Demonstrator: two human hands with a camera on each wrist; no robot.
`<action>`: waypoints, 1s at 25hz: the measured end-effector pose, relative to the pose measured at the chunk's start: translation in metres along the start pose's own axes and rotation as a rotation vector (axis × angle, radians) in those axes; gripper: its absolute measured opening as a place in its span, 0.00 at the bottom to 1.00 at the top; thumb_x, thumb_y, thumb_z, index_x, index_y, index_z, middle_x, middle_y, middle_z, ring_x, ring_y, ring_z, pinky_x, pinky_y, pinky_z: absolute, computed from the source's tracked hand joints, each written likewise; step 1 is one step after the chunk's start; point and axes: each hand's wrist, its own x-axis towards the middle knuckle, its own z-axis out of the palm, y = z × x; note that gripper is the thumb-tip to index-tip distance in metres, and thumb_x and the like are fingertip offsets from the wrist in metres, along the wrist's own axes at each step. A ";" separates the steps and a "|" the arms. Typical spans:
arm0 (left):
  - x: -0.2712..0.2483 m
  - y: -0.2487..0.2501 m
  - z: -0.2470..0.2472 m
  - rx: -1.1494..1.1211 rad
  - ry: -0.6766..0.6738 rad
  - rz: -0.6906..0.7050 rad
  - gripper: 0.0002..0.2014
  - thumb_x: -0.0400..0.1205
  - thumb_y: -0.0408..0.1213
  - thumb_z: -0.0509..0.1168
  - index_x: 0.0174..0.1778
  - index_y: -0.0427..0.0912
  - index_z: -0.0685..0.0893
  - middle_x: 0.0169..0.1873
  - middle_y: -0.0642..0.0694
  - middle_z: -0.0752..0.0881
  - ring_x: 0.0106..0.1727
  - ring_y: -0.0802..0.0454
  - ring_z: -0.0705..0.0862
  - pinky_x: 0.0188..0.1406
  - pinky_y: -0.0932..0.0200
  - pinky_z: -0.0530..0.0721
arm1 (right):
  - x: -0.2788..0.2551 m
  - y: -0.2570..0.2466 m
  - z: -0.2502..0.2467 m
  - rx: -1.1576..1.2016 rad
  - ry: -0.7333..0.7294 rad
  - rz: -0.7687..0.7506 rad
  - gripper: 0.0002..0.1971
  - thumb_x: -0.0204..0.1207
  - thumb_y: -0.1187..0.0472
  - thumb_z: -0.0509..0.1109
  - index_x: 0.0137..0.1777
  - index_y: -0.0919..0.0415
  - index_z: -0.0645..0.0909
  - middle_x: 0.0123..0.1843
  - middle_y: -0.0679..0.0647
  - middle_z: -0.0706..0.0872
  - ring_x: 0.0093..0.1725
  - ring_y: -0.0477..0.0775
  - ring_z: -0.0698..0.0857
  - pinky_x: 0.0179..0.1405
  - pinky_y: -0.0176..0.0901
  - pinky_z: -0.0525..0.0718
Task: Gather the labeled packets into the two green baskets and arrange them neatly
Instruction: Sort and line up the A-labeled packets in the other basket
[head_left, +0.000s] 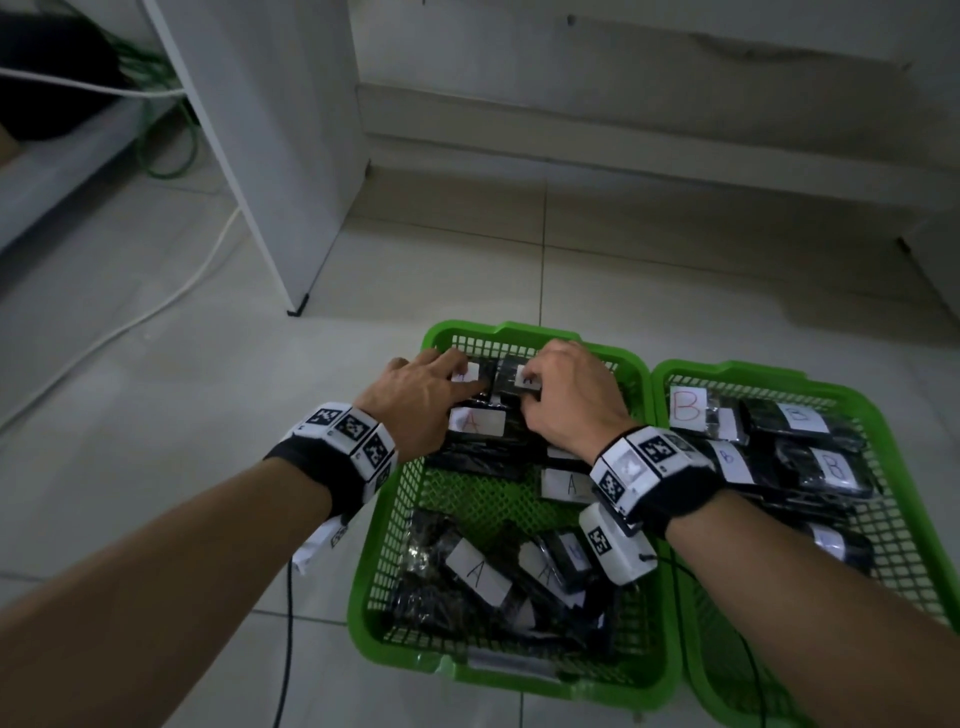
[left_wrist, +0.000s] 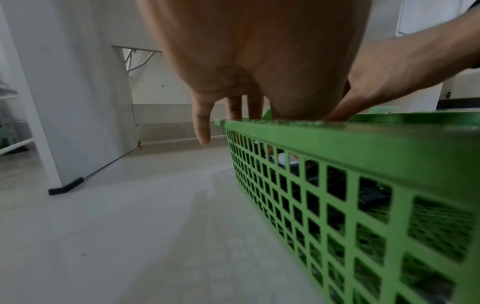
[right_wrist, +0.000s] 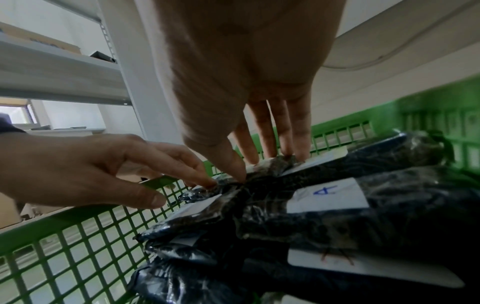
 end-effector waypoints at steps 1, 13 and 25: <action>0.000 0.001 0.000 0.015 0.005 0.001 0.32 0.80 0.40 0.63 0.82 0.60 0.66 0.76 0.48 0.67 0.75 0.45 0.69 0.68 0.43 0.76 | 0.000 0.000 0.000 0.000 0.000 -0.011 0.07 0.73 0.60 0.77 0.51 0.56 0.92 0.48 0.49 0.85 0.54 0.52 0.80 0.55 0.40 0.81; -0.029 0.032 -0.027 -0.200 0.076 0.098 0.15 0.74 0.34 0.66 0.55 0.48 0.88 0.53 0.51 0.87 0.56 0.50 0.85 0.60 0.53 0.82 | -0.066 -0.029 -0.035 0.236 -0.263 0.064 0.06 0.72 0.62 0.80 0.48 0.56 0.91 0.44 0.48 0.90 0.45 0.50 0.88 0.39 0.37 0.82; -0.055 0.055 0.010 -0.164 -0.378 0.126 0.20 0.69 0.47 0.80 0.55 0.48 0.87 0.54 0.50 0.85 0.56 0.48 0.85 0.56 0.50 0.85 | -0.114 -0.032 -0.028 0.022 -0.686 0.069 0.25 0.58 0.42 0.87 0.44 0.57 0.82 0.43 0.52 0.84 0.42 0.55 0.85 0.30 0.45 0.79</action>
